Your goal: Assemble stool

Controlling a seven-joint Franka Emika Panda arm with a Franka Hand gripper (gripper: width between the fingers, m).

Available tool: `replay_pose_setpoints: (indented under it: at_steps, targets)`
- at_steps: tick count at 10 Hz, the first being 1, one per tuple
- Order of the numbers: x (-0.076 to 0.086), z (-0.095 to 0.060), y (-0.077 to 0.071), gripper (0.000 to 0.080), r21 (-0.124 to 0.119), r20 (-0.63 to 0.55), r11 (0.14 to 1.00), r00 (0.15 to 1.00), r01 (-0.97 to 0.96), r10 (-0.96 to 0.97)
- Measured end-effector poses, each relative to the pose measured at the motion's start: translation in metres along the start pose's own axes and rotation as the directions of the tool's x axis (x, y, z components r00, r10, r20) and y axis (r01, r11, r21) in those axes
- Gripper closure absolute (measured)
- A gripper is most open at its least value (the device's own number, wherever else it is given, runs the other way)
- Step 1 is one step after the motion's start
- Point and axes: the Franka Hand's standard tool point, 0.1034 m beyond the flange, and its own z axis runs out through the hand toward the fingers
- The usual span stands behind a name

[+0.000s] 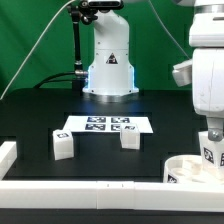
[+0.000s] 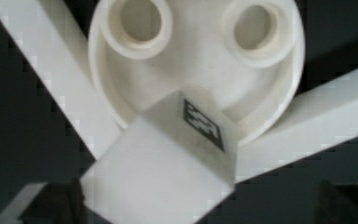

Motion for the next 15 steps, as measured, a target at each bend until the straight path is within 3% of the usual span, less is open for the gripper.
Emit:
replay_pose_setpoints:
  at_steps: [2, 4, 6, 11, 15]
  targets:
    - [-0.002, 0.0, 0.002, 0.015, -0.007, 0.015, 0.991, 0.991, 0.133, -0.133]
    - [0.013, 0.004, 0.003, 0.015, -0.018, 0.041, 0.967, 0.966, 0.256, -0.255]
    - [0.018, 0.008, 0.005, 0.015, -0.008, 0.067, 0.918, 0.916, 0.397, -0.396]
    - [0.013, 0.015, 0.007, 0.015, 0.018, 0.098, 0.792, 0.787, 0.611, -0.609]
    - [0.013, 0.018, 0.005, 0.0153, 0.023, 0.097, 0.797, 0.792, 0.603, -0.602]
